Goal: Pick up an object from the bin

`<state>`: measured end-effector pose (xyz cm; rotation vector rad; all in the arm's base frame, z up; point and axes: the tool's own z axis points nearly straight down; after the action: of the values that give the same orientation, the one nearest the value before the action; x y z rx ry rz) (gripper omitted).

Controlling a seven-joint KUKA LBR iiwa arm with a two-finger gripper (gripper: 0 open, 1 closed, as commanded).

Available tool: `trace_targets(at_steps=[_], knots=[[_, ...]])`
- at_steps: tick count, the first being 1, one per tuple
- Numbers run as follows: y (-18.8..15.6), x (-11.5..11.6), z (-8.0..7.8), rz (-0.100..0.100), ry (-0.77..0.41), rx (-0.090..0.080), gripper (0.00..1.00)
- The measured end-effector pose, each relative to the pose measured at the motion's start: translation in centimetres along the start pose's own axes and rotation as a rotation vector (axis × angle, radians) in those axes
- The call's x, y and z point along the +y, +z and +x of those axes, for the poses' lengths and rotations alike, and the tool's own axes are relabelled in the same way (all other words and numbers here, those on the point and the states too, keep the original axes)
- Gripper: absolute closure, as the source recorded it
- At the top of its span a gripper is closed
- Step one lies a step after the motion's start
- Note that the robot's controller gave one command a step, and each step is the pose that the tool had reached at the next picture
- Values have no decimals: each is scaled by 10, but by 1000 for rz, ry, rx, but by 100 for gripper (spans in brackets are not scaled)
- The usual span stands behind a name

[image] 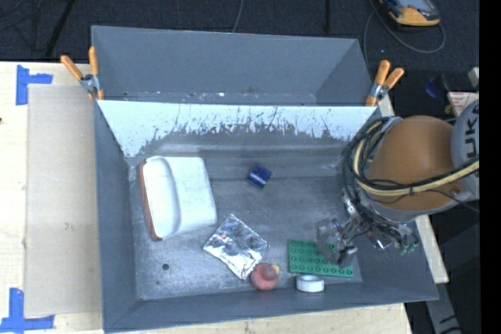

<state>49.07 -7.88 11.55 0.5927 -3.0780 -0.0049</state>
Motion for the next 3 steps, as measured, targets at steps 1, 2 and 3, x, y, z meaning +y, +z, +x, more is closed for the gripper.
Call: trace_targets(at_steps=[1,2,3], knots=[[-2,-1,-2,3,-3,-5,0],[48,-7,2,2,60,-5,0],[45,-7,1,4,57,-8,100]])
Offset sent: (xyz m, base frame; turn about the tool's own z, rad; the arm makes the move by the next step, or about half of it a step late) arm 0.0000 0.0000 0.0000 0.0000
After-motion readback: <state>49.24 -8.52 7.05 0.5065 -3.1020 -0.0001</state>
